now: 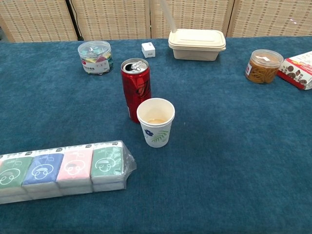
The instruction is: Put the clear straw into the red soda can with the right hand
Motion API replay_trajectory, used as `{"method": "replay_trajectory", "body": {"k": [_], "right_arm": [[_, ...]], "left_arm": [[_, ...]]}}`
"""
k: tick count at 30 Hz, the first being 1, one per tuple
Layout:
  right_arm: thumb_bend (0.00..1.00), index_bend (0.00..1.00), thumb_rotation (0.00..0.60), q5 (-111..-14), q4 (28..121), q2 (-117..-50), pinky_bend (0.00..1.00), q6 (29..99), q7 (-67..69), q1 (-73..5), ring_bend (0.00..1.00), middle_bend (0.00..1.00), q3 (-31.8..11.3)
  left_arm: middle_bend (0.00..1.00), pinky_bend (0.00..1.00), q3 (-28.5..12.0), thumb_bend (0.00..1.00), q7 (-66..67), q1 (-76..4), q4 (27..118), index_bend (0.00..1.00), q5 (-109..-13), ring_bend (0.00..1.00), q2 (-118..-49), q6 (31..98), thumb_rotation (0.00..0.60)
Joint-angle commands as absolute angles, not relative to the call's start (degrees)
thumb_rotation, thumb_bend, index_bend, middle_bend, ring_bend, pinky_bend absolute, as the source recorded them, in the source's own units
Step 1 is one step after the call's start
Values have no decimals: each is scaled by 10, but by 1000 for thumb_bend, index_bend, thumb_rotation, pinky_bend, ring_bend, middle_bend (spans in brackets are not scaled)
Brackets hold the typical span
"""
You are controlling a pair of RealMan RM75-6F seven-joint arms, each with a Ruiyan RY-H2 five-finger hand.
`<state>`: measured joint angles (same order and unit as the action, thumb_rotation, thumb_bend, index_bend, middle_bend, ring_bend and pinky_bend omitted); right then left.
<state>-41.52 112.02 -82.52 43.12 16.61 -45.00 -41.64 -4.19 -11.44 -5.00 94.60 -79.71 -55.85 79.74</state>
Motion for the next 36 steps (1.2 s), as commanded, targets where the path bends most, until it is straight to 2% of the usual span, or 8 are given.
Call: {"method": "replay_trajectory", "body": {"k": [1,8,18,36], "right_arm": [[482,589,600,-398,1105,-846,0,444,176,-475,0,0,-408],[482,589,600,-356,1060,-896,0,460,208,-519,0,0,-404],[482,589,600,-375,988,-968,0,506,220,-562,0,0,-391],[482,589,600,-372,981,-999,0,534,211,-582,0,0,-388]], "left_arm": [[0,0,-42,0,-121,-50,946,0,-800,0,-557,799,600],[0,0,-42,0,-140,-54,946,0,-804,0,-550,792,600],[0,0,-46,0,-164,-62,949,0,-805,0,-541,783,600],[0,0,-47,0,-176,-62,945,0,-803,0,-538,784,600]]}}
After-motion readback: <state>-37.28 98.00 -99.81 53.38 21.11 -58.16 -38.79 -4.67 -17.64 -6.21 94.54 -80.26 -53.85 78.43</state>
